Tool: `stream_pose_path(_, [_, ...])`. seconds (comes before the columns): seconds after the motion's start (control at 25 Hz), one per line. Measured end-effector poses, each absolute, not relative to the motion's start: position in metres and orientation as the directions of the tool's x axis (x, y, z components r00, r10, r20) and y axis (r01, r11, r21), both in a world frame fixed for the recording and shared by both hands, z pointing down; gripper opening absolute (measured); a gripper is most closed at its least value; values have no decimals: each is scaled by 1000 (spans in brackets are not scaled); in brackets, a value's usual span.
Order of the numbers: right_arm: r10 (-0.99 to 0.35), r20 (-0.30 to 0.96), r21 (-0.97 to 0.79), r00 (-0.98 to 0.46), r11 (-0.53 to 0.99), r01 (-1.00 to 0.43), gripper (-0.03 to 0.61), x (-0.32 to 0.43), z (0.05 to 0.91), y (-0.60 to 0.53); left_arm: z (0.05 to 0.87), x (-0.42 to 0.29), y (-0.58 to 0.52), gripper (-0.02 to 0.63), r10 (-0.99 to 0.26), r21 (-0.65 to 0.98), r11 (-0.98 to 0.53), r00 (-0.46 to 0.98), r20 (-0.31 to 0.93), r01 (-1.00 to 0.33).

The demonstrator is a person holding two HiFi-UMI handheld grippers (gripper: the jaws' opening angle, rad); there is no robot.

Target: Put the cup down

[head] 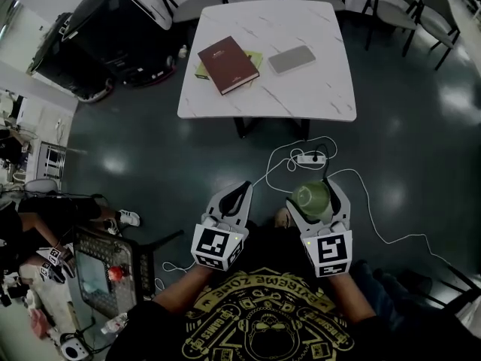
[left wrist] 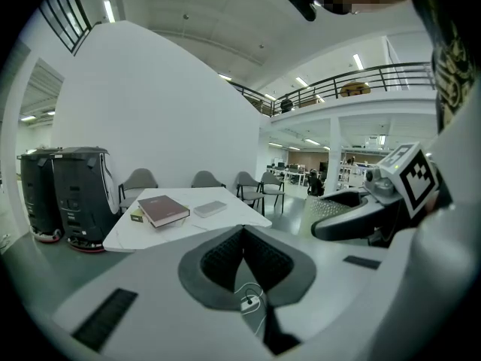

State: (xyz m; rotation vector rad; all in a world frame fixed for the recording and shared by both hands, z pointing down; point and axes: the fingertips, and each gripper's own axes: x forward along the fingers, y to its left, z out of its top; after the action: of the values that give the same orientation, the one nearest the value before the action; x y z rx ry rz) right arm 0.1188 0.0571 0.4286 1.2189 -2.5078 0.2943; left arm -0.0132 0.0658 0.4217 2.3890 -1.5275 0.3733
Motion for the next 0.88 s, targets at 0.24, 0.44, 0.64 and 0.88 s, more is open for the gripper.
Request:
stream_pose_path(0.24, [-726,380,-43,-573,605,-795,399,132,429,44,417,-1,48,9,-848,91,-392,398,349,-916])
stream_pose_path(0.44, [-730,389,-49,-563,593,-803,399,139,433,30,415,6,28,10,-847,84,-403,407,341,-911])
stream_pose_path(0.64, [-736,403,-44,-544,578,-815,399,142,436,14,415,14,4,11,-838,101,-428,437,327,-898])
stream_pose_path(0.88, [-751,417,-20,-512,555,-831,399,144,429,-15,417,18,-39,10,-824,128,-452,469,317,-883])
